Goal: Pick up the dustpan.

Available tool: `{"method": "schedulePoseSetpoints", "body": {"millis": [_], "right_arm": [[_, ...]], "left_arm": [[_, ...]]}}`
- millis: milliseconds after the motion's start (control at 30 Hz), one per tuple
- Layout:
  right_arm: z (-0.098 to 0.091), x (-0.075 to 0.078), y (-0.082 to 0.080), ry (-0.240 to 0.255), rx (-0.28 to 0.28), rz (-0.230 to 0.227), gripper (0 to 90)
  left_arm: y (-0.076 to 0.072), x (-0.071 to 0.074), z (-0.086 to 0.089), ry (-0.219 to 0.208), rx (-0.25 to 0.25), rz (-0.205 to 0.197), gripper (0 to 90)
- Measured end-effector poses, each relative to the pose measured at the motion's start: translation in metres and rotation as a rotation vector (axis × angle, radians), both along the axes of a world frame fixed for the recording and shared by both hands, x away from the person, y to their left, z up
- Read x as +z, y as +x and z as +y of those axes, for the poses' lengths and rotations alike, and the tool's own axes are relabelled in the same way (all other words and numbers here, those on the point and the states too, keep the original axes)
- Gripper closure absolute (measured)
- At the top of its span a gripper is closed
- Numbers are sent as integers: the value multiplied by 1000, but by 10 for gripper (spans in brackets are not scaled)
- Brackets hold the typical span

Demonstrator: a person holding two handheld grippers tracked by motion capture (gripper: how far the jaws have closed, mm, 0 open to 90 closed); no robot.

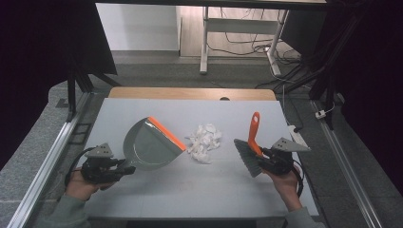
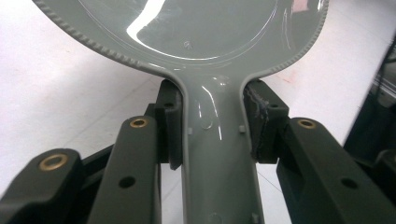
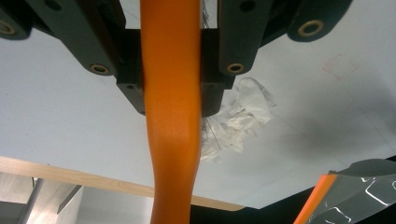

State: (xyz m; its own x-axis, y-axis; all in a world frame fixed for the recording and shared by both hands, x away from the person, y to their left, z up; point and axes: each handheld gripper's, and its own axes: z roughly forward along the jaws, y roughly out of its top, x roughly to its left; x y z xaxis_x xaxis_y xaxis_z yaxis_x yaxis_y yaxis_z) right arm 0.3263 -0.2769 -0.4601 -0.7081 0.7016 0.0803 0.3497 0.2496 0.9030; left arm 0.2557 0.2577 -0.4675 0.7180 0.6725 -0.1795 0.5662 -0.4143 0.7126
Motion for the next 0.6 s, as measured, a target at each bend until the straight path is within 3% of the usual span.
{"method": "schedulePoseSetpoints", "body": {"millis": [167,600], "right_arm": [[1,0,0,0,4,-1,705],[1,0,1,0,5,3,706]], "left_arm": [[-2,-3,-1,4,-53,36,617],[-3,-11,-11,68,-136,92,617]]}}
